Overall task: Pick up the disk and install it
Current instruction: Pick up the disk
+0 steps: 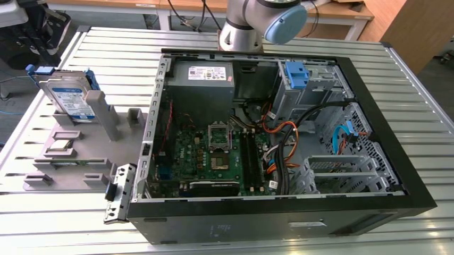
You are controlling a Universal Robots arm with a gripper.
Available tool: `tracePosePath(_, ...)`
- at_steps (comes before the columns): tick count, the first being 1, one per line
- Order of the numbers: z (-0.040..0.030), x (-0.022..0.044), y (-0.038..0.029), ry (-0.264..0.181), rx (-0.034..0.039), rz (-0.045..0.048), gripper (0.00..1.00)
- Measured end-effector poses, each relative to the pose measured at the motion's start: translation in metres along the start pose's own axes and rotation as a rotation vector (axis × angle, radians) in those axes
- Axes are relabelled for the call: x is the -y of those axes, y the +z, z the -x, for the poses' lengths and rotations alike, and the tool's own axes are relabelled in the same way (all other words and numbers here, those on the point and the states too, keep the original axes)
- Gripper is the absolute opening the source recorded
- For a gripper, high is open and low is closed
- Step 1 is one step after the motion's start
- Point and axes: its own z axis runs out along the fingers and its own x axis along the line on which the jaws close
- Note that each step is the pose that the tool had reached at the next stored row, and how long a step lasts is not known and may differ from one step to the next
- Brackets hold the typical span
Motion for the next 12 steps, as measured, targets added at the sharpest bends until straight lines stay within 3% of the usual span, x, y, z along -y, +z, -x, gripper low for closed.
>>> tracePosePath(12, 0.0, 0.0, 0.0, -0.01, -0.0005, 0.0003, 0.1)
